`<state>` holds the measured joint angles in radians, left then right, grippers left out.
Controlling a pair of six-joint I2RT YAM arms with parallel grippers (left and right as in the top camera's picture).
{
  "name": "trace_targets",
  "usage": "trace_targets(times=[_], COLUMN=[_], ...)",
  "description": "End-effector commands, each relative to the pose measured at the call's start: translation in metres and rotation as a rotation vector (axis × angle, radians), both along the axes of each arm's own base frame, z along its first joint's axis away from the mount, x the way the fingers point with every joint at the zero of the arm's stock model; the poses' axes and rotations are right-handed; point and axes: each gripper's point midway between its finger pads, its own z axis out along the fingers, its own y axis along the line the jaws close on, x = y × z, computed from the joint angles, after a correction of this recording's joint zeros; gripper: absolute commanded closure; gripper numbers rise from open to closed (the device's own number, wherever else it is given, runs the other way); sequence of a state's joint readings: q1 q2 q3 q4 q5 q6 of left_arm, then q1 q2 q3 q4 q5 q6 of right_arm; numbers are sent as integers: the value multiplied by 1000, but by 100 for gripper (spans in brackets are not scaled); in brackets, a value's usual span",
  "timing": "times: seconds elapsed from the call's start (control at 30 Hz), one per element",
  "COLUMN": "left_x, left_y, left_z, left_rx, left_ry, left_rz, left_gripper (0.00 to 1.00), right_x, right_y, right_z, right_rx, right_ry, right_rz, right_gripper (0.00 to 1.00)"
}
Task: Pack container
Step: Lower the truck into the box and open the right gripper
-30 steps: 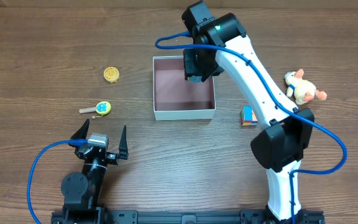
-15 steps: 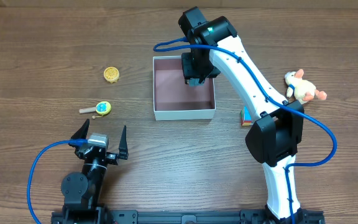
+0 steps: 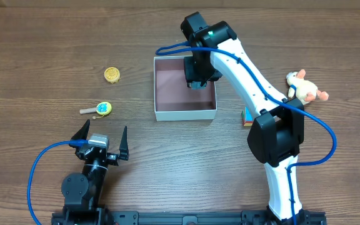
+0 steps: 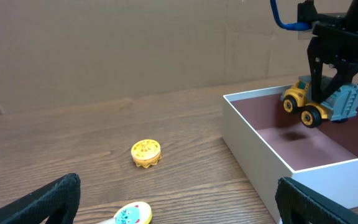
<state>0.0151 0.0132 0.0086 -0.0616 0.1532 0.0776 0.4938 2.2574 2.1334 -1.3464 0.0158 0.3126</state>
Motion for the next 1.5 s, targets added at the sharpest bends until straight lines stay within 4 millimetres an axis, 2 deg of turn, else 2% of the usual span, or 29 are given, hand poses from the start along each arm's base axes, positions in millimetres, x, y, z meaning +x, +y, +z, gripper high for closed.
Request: trace_targets(times=[0.0, 0.13, 0.33, 0.47, 0.73, 0.83, 1.47], left_x=[0, 0, 0, 0, 0, 0, 0], left_y=[2, 2, 2, 2, 2, 2, 2], left_z=[-1, -1, -1, -1, -1, -1, -1], left_rx=[-13, -13, -13, -13, -13, -13, -13], left_ry=[0, 0, 0, 0, 0, 0, 0], left_rz=[9, 9, 9, 9, 8, 9, 9], left_gripper=[0, 0, 0, 0, 0, 0, 0], right_x=[7, 7, 6, 7, 9, 9, 9], right_y=[-10, -10, -10, -10, -9, -9, -7], right_z=[0, -3, -19, -23, -23, -23, -23], right_rx=[-13, -14, -31, -31, -28, -27, -22], right_ry=[-13, -11, 22, 22, 16, 14, 15], right_rz=[-16, -16, -16, -16, -16, -16, -15], right_gripper=[53, 53, 53, 53, 52, 47, 47])
